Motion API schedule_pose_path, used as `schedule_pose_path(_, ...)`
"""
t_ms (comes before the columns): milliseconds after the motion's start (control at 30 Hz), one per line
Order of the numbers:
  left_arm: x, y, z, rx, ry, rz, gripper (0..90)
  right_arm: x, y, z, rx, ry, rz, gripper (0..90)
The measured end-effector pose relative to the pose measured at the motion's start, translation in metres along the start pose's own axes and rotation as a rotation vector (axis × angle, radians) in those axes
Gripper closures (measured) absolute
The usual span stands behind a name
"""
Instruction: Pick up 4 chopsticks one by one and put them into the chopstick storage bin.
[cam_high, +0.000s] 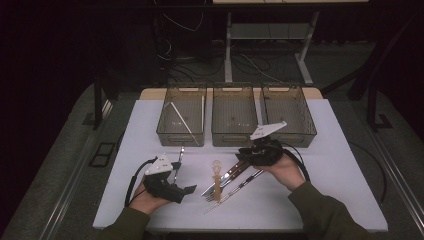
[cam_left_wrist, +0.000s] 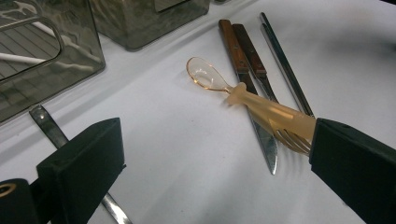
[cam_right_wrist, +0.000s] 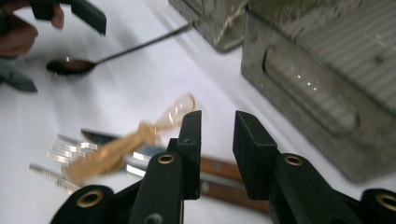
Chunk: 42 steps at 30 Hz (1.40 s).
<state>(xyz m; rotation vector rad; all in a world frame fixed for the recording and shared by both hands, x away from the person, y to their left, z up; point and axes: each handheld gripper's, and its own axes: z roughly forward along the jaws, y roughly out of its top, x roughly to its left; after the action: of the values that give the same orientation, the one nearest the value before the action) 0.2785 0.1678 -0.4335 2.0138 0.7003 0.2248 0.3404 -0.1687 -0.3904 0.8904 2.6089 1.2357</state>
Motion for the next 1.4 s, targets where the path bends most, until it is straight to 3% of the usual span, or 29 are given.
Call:
schedule_pose_path(200,0.000,0.000,0.000,0.008,0.002,0.008,1.7,-0.004,-0.025,-0.007,0.023,-0.010,0.025,76.8)
schedule_pose_path(567,-0.001,0.000,0.000,0.011,0.003,0.013,1.7,-0.022,-0.051,-0.018,0.063,-0.055,0.067,84.3)
schedule_pose_path(733,-0.001,0.000,0.000,0.010,0.001,0.014,1.7,-0.039,-0.058,-0.023,0.069,-0.115,0.096,88.9)
schedule_pose_path(1167,-0.001,0.000,0.000,0.011,0.001,0.015,1.7,-0.070,-0.076,-0.027,0.125,-0.256,0.157,89.9)
schedule_pose_path(1400,-0.001,0.000,0.000,0.011,0.001,0.015,1.8,-0.073,-0.078,-0.023,0.135,-0.236,0.165,89.9)
